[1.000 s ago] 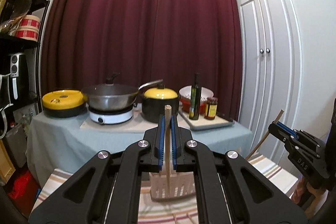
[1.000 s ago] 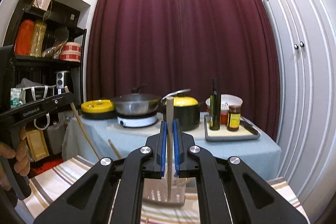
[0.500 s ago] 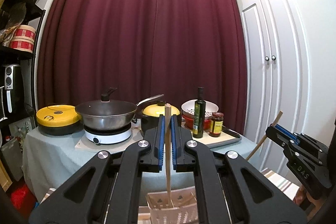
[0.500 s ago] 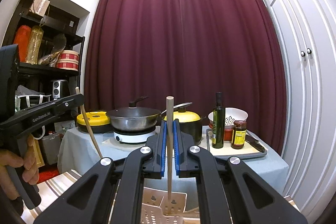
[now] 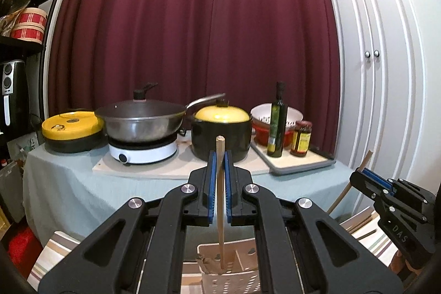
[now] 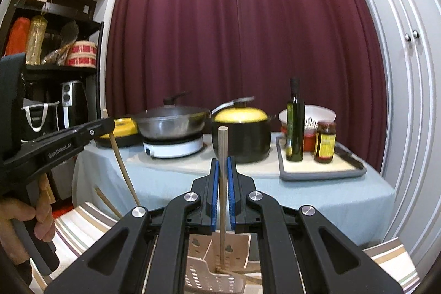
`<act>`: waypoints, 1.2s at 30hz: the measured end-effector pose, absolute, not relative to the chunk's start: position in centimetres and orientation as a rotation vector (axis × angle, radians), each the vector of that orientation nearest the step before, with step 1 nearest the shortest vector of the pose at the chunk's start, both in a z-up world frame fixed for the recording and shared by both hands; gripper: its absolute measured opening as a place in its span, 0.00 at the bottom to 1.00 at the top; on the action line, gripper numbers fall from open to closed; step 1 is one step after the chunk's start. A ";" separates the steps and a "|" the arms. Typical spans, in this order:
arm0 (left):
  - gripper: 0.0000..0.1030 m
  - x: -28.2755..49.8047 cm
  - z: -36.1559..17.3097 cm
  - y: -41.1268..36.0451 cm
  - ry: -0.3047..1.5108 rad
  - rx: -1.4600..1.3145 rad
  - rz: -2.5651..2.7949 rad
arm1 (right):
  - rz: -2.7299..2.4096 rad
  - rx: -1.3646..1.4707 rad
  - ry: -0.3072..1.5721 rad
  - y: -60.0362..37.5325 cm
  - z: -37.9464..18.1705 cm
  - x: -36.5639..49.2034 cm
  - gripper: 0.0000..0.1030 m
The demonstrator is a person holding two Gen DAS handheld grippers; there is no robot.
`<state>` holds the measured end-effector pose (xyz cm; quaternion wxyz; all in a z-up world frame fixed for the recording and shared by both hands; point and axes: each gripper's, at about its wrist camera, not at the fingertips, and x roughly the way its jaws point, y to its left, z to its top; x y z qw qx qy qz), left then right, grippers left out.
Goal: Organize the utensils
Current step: 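Lift both held chopsticks upright and lower them into the white caddy, then open both grippers to release the chopsticks into the caddy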
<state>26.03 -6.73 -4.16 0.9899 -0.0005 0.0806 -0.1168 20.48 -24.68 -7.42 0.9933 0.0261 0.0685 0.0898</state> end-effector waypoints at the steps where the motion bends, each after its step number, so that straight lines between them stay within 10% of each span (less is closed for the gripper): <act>1: 0.06 26.2 -4.5 -6.7 0.168 0.002 -0.235 | 0.179 0.051 0.151 -24.6 -7.9 20.8 0.07; 18: 0.09 27.8 -7.5 -7.4 0.256 0.021 -0.253 | 0.167 0.045 0.240 -23.9 -10.5 22.6 0.15; 21: 0.28 27.6 -7.4 -7.2 0.252 0.017 -0.243 | 0.156 0.046 0.231 -24.0 -10.3 22.4 0.26; 36: 0.55 23.2 -6.1 -6.1 0.203 0.007 -0.214 | 0.120 0.031 0.186 -23.9 -8.5 19.0 0.45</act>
